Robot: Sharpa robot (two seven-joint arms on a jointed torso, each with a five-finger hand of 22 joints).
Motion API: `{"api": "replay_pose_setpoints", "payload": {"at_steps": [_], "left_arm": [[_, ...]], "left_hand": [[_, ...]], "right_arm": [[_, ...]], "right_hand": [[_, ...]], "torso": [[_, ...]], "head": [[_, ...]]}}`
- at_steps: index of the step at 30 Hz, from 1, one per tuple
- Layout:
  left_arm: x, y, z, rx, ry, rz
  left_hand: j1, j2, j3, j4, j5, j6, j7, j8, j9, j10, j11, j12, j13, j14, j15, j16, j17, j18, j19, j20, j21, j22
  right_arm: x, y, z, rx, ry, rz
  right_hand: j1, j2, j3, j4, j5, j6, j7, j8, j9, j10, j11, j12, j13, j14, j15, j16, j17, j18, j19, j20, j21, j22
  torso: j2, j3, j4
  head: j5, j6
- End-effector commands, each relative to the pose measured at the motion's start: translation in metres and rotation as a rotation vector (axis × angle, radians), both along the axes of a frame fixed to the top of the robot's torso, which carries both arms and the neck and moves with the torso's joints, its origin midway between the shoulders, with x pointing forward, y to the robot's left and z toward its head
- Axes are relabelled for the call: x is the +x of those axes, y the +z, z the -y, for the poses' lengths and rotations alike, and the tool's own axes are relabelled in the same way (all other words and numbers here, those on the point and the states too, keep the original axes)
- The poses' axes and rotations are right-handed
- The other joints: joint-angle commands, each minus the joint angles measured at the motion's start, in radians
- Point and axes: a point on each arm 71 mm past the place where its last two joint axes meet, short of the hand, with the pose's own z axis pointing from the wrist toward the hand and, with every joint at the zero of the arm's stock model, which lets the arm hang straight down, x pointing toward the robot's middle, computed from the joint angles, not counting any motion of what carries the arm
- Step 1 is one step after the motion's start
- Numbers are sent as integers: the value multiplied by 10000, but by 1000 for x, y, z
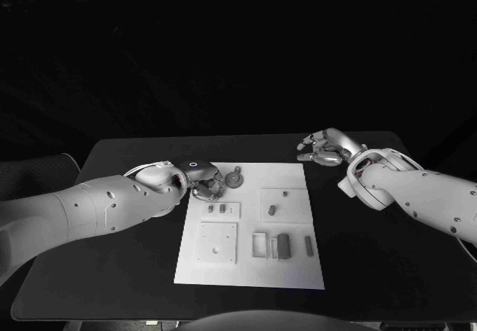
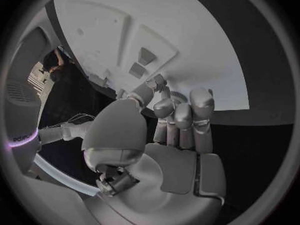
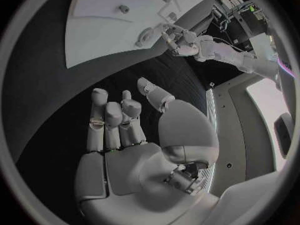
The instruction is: Assemble the parts on the task board
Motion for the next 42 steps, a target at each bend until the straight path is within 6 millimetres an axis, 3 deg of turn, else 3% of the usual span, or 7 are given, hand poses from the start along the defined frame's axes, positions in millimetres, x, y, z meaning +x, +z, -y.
{"api": "replay_pose_setpoints", "payload": {"at_steps": [1,6,29,42], "left_arm": [[-1,-3,2,163,-73,-271],[-1,-3,4,191,-91,-291],[0,-5,1,300,-21,-339],[1,-5,-2,282,88,-322]], "left_hand": [[28,-65,-15,-59,-12,447,441,27,-5,-45,56,-44,-14,115,-82,-71,12,1273,28,-21,28,131],[31,-173,-102,-83,-50,217,510,-109,-67,-14,120,-61,-24,146,-28,-84,20,1268,45,-31,25,122],[109,-219,-158,-93,-67,137,552,-161,-93,13,161,-81,-37,169,12,-104,27,1266,53,-14,12,112],[265,-594,-373,-98,-115,-689,690,-606,-305,112,293,-121,-82,259,138,-156,40,1312,113,86,-29,77]], "right_arm": [[0,0,-2,-39,123,-10],[0,0,-2,-38,123,-9],[0,0,-1,-42,104,0],[0,0,-1,-47,95,5]], "right_hand": [[-80,15,-22,59,53,-28,71,-64,2,-11,49,46,12,38,-8,-2,-15,81,84,-11,-27,160],[-81,15,-22,60,52,-28,71,-64,3,-11,49,46,12,38,-8,-2,-15,81,84,-11,-27,160],[-84,12,-22,62,50,-28,71,-66,4,-12,49,47,11,37,-7,-3,-15,81,84,-11,-27,160],[-85,6,-22,61,48,-32,72,-69,3,-13,50,47,10,36,-7,-4,-16,81,83,-11,-28,160]], "torso": [[3,-2,-1],[7,-1,-4],[-1,-3,4],[-1,-3,1]], "head": [[-4,-3],[3,-5],[-18,-11],[-15,-5]]}}
